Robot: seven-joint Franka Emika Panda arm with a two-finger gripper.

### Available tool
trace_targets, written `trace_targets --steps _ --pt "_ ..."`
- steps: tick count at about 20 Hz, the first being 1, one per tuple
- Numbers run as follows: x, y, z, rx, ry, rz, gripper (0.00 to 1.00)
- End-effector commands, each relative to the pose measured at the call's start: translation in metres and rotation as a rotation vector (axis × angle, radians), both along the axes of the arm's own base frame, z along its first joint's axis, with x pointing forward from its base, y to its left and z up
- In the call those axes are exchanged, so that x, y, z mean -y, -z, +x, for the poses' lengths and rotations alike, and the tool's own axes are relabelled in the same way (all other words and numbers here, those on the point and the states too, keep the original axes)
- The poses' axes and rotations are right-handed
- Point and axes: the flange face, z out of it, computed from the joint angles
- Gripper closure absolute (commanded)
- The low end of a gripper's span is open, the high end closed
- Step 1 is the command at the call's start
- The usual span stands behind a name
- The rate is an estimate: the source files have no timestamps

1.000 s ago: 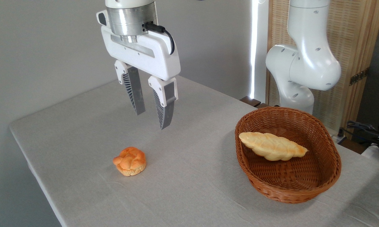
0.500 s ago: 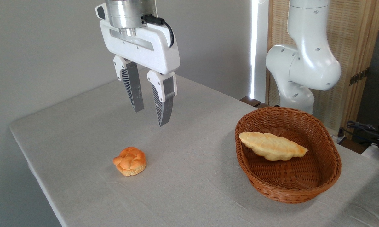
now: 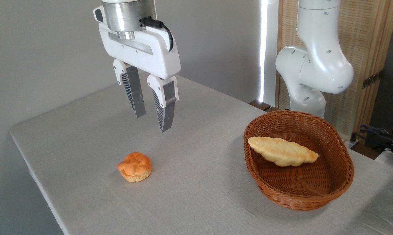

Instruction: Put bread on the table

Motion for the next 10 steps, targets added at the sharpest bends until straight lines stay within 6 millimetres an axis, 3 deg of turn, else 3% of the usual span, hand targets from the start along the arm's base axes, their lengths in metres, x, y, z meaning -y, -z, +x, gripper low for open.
trace_targets --steps 1,10 --pt "0.0052 -0.0041 0.0028 -0.012 0.014 0.014 0.00" --pt "0.0034 -0.0058 0.0020 -0.009 0.006 0.011 0.00"
